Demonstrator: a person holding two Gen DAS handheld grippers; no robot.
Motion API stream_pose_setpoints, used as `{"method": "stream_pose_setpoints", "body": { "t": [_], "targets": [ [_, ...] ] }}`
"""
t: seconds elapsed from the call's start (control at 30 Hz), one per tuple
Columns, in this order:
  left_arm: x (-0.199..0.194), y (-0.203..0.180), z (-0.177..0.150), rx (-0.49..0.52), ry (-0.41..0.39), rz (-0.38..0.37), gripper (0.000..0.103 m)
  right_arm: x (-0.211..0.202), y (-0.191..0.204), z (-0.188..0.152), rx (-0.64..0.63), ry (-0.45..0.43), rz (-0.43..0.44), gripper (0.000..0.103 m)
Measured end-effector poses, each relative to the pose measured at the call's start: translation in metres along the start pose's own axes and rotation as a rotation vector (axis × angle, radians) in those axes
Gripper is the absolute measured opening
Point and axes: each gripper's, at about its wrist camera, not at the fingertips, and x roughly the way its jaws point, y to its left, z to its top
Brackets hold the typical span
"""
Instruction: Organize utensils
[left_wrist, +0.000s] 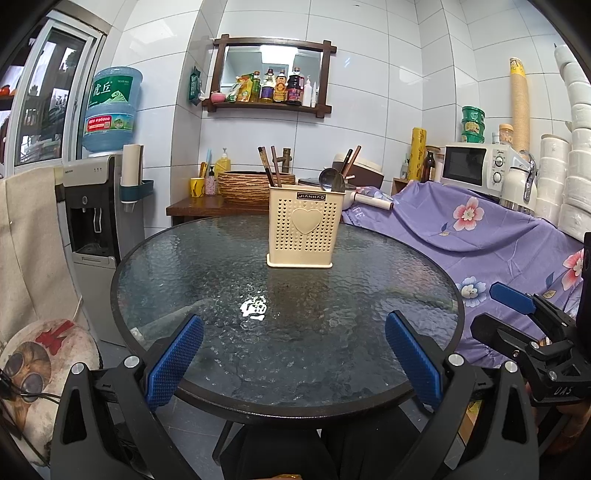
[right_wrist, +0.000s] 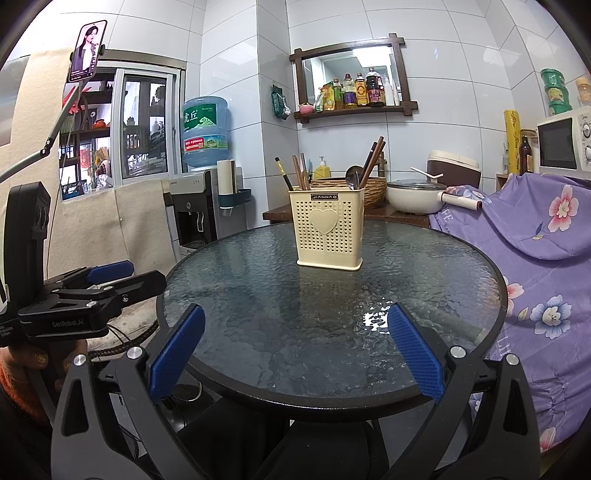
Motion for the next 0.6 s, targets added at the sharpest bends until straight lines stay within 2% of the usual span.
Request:
{"method": "stream_pose_setpoints", "body": {
  "t": [0.6],
  "targets": [
    [0.0012,0.0007,-0.0020,0.001,0.002,0.001,0.097,-0.0001,-0.0001,0.0006,0.001,0.001,0.000,0.097]
  ]
}}
